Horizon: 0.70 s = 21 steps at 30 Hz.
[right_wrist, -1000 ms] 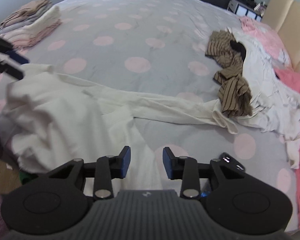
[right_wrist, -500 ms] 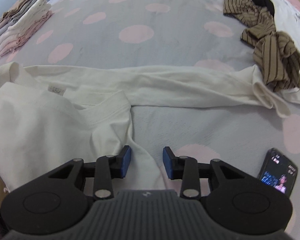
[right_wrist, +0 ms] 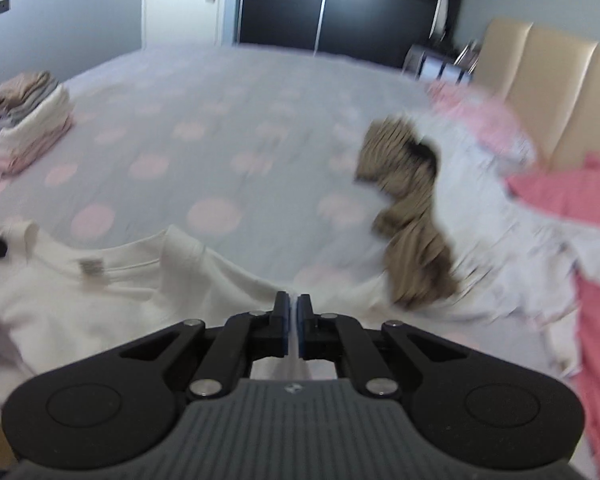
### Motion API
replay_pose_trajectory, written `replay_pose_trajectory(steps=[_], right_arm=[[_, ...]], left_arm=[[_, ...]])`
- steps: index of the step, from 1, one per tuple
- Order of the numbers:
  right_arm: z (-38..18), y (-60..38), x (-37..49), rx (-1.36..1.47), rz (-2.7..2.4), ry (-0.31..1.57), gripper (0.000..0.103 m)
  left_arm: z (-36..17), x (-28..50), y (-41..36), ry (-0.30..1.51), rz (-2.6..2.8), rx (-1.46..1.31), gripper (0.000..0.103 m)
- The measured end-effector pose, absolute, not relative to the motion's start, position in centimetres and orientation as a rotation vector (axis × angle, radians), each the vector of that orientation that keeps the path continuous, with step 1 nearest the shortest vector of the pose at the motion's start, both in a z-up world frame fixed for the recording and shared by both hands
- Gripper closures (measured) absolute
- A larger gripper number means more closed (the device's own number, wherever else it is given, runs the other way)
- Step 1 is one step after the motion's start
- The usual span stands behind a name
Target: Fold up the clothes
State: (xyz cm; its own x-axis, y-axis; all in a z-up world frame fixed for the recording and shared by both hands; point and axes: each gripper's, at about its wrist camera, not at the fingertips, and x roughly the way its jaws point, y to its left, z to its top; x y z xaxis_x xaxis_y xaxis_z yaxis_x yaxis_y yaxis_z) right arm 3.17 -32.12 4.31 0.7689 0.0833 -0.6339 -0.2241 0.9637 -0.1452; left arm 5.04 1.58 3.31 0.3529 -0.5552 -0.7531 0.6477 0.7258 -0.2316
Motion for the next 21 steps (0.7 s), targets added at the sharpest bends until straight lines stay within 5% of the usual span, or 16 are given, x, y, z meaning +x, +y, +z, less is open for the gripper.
replay_pose_trajectory(steps=[13, 21], right_arm=[[20.3, -29.6, -1.3, -0.159, 0.343, 0.400, 0.099], [18.8, -24.2, -4.7, -0.045, 0.632, 0.478, 0.099]], left_arm=[[16.4, 7.0, 6.4, 0.526, -0.510, -0.007, 0.101], [15.0, 8.7, 7.0, 0.598, -0.444, -0.026, 0.100]])
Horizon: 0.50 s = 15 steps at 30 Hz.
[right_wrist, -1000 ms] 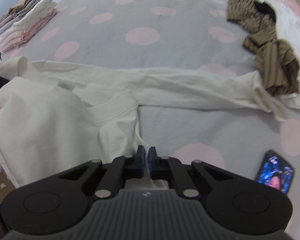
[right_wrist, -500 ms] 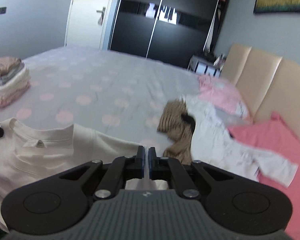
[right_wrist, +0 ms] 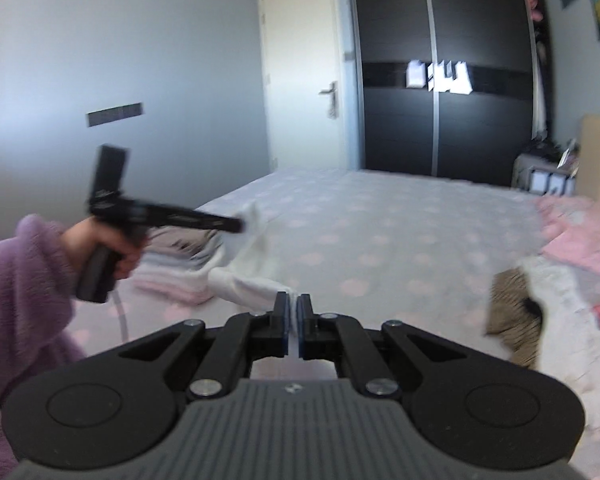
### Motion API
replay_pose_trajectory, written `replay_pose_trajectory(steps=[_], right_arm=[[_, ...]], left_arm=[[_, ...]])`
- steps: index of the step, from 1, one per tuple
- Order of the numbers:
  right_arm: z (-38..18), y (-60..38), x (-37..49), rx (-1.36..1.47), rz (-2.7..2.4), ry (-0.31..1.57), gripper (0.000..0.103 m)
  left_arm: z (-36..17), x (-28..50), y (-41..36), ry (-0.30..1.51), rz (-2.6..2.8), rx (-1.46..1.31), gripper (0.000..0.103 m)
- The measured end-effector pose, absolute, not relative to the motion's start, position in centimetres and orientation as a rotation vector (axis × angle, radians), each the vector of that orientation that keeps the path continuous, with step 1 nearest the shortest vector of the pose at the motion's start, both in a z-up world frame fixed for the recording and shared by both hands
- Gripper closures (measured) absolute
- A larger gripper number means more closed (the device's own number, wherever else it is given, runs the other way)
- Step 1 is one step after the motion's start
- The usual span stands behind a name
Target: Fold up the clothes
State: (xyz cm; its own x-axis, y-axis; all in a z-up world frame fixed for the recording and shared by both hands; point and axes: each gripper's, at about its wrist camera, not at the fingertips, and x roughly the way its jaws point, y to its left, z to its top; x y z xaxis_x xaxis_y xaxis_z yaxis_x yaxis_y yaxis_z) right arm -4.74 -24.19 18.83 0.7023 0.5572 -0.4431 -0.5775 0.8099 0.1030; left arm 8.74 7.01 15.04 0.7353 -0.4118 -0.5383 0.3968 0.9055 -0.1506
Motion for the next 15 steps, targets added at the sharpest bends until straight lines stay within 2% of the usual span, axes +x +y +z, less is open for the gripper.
replay_pose_trajectory(steps=[3, 5, 6, 8, 9, 10, 15], right_arm=[[14.2, -21.8, -4.4, 0.002, 0.665, 0.601, 0.099], [10.7, -20.4, -4.1, 0.026, 0.674, 0.684, 0.099], [9.1, -19.7, -4.1, 0.032, 0.680, 0.716, 0.099], [6.7, -18.4, -4.3, 0.031, 0.691, 0.764, 0.099], [5.8, -17.8, -4.4, 0.028, 0.697, 0.781, 0.099], [5.2, -17.3, -4.4, 0.025, 0.703, 0.795, 0.099], [3.5, -15.1, -4.2, -0.036, 0.713, 0.815, 0.099]], left_arm=[[12.0, 8.4, 7.7, 0.699, -0.418, -0.028, 0.097], [10.3, 7.7, 8.8, 0.758, -0.391, -0.044, 0.078], [9.5, 7.2, 9.3, 0.781, -0.376, -0.051, 0.074], [8.7, 5.9, 10.0, 0.813, -0.333, -0.047, 0.054], [8.5, 5.2, 10.3, 0.824, -0.308, -0.039, 0.051], [8.2, 4.4, 10.6, 0.836, -0.282, -0.032, 0.048], [7.5, 0.6, 11.1, 0.914, -0.270, -0.100, 0.048]])
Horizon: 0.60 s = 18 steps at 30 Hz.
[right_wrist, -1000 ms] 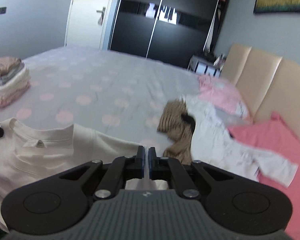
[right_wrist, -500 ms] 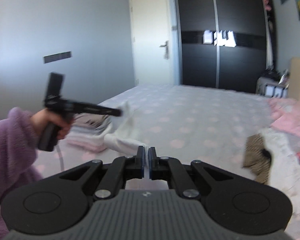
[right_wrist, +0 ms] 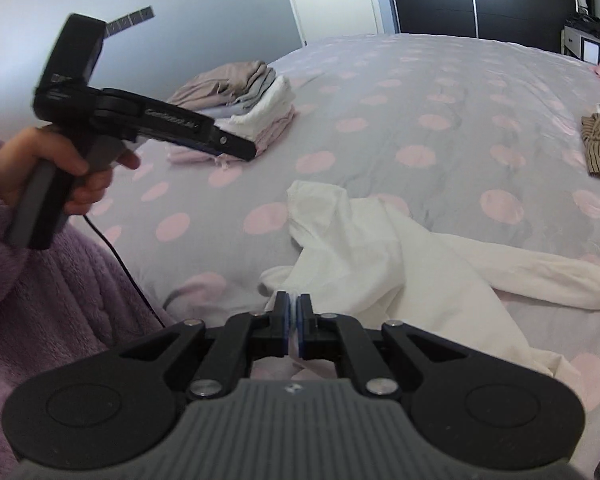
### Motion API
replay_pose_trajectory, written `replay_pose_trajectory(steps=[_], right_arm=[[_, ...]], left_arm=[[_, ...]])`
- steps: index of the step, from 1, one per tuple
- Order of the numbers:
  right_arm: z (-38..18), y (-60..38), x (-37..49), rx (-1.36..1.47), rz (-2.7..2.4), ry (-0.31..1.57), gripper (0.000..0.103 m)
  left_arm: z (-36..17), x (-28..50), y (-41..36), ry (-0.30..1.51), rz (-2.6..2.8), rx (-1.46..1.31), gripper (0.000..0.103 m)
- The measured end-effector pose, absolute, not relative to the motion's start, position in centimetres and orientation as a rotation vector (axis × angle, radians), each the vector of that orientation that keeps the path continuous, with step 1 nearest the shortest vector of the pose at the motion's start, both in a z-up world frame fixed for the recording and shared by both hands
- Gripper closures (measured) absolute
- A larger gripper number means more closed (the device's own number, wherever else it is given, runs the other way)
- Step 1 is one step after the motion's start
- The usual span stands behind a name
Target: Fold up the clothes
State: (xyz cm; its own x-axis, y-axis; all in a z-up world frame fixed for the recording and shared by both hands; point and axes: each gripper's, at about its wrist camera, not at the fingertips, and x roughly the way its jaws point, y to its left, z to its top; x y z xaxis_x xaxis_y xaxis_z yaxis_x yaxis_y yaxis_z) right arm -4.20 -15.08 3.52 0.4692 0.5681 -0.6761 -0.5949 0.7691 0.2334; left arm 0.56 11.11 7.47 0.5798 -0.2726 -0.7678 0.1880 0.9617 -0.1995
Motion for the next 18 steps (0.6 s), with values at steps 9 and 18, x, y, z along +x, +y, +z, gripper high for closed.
replay_pose_trajectory(steps=[9, 18], right_arm=[[2.3, -15.3, -3.2, -0.023, 0.661, 0.816, 0.099], [2.5, -16.0, -3.0, -0.004, 0.663, 0.802, 0.099]], left_arm=[[7.2, -7.6, 7.6, 0.831, -0.329, -0.233, 0.042], [3.4, -9.7, 7.7, 1.021, -0.342, -0.589, 0.042]])
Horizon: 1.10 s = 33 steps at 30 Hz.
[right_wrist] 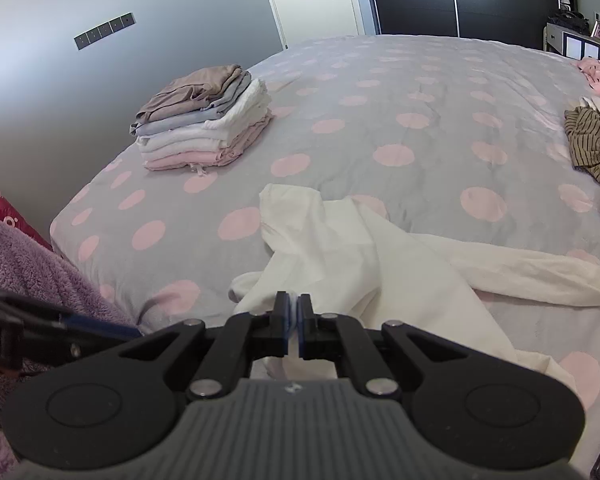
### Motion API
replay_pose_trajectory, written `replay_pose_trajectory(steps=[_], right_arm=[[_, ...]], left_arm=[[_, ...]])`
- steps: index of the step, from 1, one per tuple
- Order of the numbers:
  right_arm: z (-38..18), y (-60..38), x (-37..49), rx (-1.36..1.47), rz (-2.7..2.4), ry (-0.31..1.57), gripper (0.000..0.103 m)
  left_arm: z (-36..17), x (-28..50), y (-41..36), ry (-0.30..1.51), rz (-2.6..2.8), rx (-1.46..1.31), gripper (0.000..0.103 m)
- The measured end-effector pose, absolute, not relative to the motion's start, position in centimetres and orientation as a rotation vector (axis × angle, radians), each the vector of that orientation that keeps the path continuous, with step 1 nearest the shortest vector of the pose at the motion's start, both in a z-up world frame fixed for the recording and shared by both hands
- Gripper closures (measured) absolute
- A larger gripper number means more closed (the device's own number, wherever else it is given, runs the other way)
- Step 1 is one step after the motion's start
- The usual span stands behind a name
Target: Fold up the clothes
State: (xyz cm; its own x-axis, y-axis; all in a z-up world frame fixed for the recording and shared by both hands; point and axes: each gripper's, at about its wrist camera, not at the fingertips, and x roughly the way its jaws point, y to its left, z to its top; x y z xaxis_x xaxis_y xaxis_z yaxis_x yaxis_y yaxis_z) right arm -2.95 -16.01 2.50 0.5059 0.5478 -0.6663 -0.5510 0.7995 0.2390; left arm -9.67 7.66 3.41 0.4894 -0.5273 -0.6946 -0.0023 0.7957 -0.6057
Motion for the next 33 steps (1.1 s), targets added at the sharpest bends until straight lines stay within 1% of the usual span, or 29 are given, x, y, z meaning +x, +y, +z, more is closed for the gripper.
replay_pose_trajectory(steps=[3, 5, 7, 11, 14, 15, 19, 25, 27, 28, 29, 30, 31, 32, 33], right_arm=[[2.8, -16.1, -3.5, -0.026, 0.703, 0.809, 0.098], [3.0, -16.1, -4.1, -0.065, 0.721, 0.806, 0.093], [3.5, -16.4, -4.7, -0.110, 0.714, 0.786, 0.092], [4.4, -17.6, -5.5, -0.178, 0.699, 0.751, 0.076], [4.3, -18.1, -6.3, -0.265, 0.710, 0.741, 0.071], [4.0, -18.0, -6.5, -0.296, 0.721, 0.744, 0.067], [2.4, -17.4, -6.9, -0.385, 0.769, 0.771, 0.062], [1.3, -16.5, -7.6, -0.428, 0.866, 0.770, 0.060], [1.1, -16.3, -7.8, -0.445, 0.882, 0.771, 0.055], [0.9, -16.2, -7.8, -0.449, 0.882, 0.778, 0.055], [0.6, -16.1, -7.7, -0.451, 0.877, 0.789, 0.055], [0.2, -16.0, -7.5, -0.454, 0.872, 0.803, 0.060], [-0.2, -15.9, -7.3, -0.456, 0.867, 0.820, 0.064], [-0.7, -15.8, -7.1, -0.456, 0.864, 0.839, 0.083], [-1.1, -15.7, -7.0, -0.452, 0.865, 0.858, 0.090]], left_arm=[[2.4, -9.2, 7.4, 1.027, -0.356, -0.648, 0.042], [1.6, -8.8, 7.1, 1.042, -0.347, -0.682, 0.043], [1.0, -8.5, 7.2, 1.048, -0.331, -0.712, 0.043], [-0.5, -8.0, 8.0, 1.035, -0.303, -0.832, 0.043], [-1.0, -7.7, 8.5, 1.012, -0.302, -0.942, 0.043], [-1.1, -7.6, 8.5, 1.011, -0.302, -0.961, 0.043], [-1.3, -6.9, 8.1, 1.020, -0.308, -1.027, 0.043], [-1.5, -5.6, 6.7, 1.047, -0.324, -1.060, 0.043], [-1.6, -5.0, 6.1, 1.062, -0.315, -1.034, 0.044], [-1.9, -4.8, 5.8, 1.072, -0.304, -1.027, 0.051], [-2.2, -4.5, 5.7, 1.083, -0.295, -1.021, 0.061], [-2.6, -4.3, 5.5, 1.096, -0.288, -1.018, 0.065], [-2.9, -4.1, 5.4, 1.108, -0.281, -1.012, 0.073], [-3.2, -4.0, 5.4, 1.117, -0.273, -1.001, 0.078], [-3.5, -4.1, 5.5, 1.120, -0.262, -0.995, 0.080]])
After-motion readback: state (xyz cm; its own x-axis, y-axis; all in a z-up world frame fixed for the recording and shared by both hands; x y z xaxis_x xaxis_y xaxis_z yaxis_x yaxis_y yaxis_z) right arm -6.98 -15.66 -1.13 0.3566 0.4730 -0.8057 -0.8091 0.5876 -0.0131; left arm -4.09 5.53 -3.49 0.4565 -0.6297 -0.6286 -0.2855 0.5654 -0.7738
